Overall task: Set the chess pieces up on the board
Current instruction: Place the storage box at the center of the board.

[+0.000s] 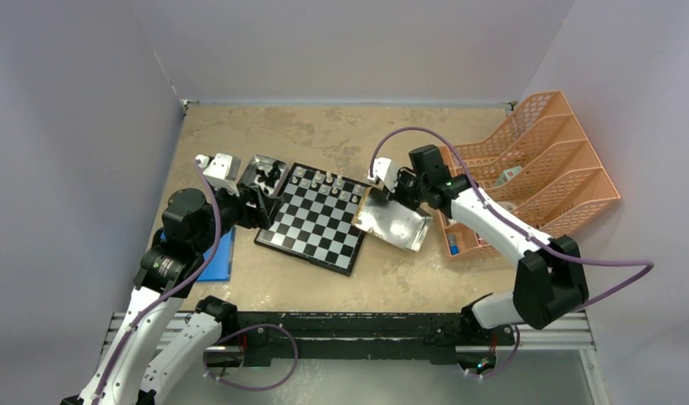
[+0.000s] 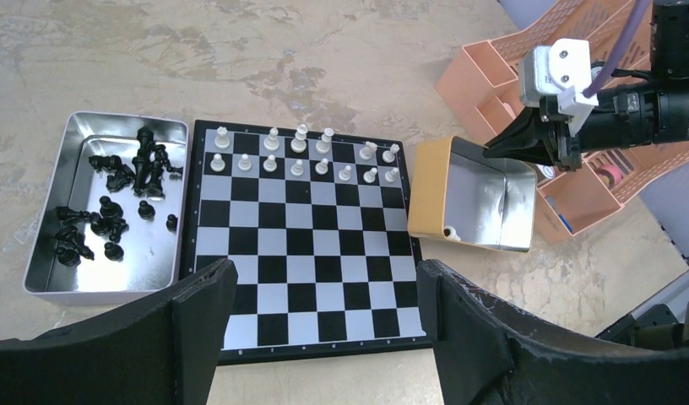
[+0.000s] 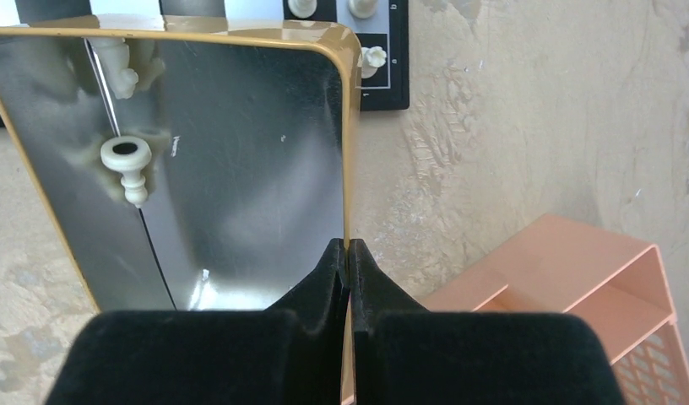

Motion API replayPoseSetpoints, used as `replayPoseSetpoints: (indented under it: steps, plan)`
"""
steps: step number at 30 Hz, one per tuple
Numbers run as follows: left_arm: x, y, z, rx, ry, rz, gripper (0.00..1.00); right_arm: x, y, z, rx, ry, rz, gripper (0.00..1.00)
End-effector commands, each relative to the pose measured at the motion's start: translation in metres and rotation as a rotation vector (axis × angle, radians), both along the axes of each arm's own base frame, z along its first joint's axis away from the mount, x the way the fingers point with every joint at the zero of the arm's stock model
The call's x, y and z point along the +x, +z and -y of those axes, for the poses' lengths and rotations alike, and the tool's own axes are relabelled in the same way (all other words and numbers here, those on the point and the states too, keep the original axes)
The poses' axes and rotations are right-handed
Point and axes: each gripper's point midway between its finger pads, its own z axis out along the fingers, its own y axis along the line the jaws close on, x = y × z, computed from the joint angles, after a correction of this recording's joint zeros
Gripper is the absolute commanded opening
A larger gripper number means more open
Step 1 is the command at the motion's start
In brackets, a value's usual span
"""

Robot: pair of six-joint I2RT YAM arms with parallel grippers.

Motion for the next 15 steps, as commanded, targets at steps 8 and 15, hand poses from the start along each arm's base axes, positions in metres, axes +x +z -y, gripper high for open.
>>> replayPoseSetpoints:
  steps: [8, 15]
  plan:
    - [0.001, 0.01, 0.005, -0.028, -0.022, 0.04, 0.78, 0.042, 0.043, 0.017, 0.182, -0.277, 0.05, 0.0]
    - [0.001, 0.008, 0.007, -0.029, -0.032, 0.034, 0.78, 0.051, 0.046, 0.036, 0.23, -0.445, -0.003, 0.0]
